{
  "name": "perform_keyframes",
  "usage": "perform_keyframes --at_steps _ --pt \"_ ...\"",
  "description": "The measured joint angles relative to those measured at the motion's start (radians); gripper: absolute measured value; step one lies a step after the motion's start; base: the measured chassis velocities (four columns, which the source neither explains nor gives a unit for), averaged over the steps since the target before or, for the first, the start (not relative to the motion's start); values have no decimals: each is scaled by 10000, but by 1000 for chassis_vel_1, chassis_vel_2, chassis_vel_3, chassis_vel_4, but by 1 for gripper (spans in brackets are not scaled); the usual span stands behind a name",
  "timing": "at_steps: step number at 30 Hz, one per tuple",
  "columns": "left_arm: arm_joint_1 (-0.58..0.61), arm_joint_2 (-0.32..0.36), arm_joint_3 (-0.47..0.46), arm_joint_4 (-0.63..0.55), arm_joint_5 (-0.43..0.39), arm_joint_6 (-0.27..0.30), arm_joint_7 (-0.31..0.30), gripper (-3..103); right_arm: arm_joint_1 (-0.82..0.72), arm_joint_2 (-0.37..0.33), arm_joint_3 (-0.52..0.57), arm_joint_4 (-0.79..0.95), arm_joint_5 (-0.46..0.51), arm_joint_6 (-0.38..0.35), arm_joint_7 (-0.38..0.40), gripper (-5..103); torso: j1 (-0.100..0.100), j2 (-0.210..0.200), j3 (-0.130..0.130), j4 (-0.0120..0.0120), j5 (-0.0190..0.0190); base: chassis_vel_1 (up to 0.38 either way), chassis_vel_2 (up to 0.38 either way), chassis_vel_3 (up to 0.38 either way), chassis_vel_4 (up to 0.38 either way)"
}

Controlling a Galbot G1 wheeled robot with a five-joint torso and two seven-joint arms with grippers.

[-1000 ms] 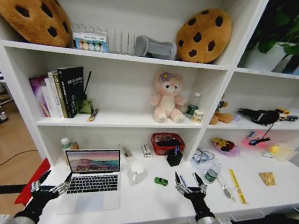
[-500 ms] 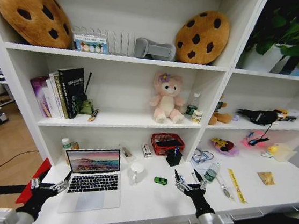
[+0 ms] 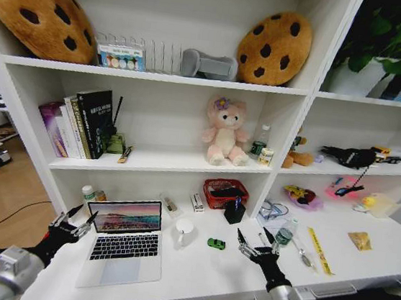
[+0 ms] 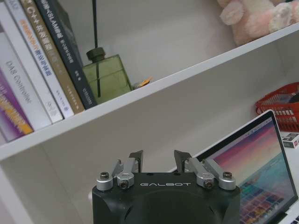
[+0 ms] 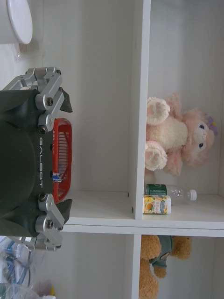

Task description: Organize the objects on the table.

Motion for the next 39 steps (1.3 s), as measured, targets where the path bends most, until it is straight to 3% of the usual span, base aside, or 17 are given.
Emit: perform_keyframes --at_steps 2,4,6,10,12,16,18,19,21,22,24,30,39 --pt "-306 720 112 248 -114 4 61 32 -44 108 20 -68 -64 57 31 100 1 0 0 1 0 0 0 0 0" --pt "-347 874 134 315 -141 -7 79 26 -46 134 20 -79 -65 60 55 100 0 -1 0 2 1 0 0 0 0" --pt "-548 1464 189 632 -209 -62 233 20 -66 224 28 -127 -63 63 122 100 0 -1 0 9 0 0 0 0 0" --pt "-827 2049 198 902 -456 72 482 4 -82 290 49 -223 -56 107 160 100 0 -1 0 6 0 0 0 0 0" --pt "-876 2212 198 949 -570 145 535 2 -89 312 51 -264 -50 126 168 100 0 0 0 5 0 0 0 0 0" --pt "-984 2826 157 1193 -769 294 933 0 -99 443 53 -440 -72 241 175 100 0 -1 0 5 1 0 0 0 0" --pt "-1114 3679 157 1667 -618 293 2038 0 -157 714 84 -630 -141 420 170 100 -1 0 -1 5 1 0 0 0 0" --pt "-1114 3679 157 1667 -618 293 2038 0 -157 714 84 -630 -141 420 170 100 -1 0 -1 5 1 0 0 0 0" --pt "-1280 4251 214 1993 -401 248 2939 0 -173 816 88 -693 -39 442 160 100 -1 -1 0 4 1 0 0 0 0" --pt "-1280 4251 214 1993 -401 248 2939 0 -173 816 88 -693 -39 442 160 100 -1 -1 0 4 1 0 0 0 0" --pt "-1386 4721 300 2283 -224 195 3588 0 -138 885 87 -768 -18 452 149 100 -1 -1 0 4 1 0 0 0 0" --pt "-1481 5270 369 2710 111 3 4361 0 -79 1093 48 -934 -69 488 119 100 -1 -1 -1 5 2 0 0 0 0" --pt "-1510 5907 434 3006 64 -43 4780 0 -208 1328 84 -1107 -199 670 -6 100 -1 -1 -1 6 1 0 0 0 0"
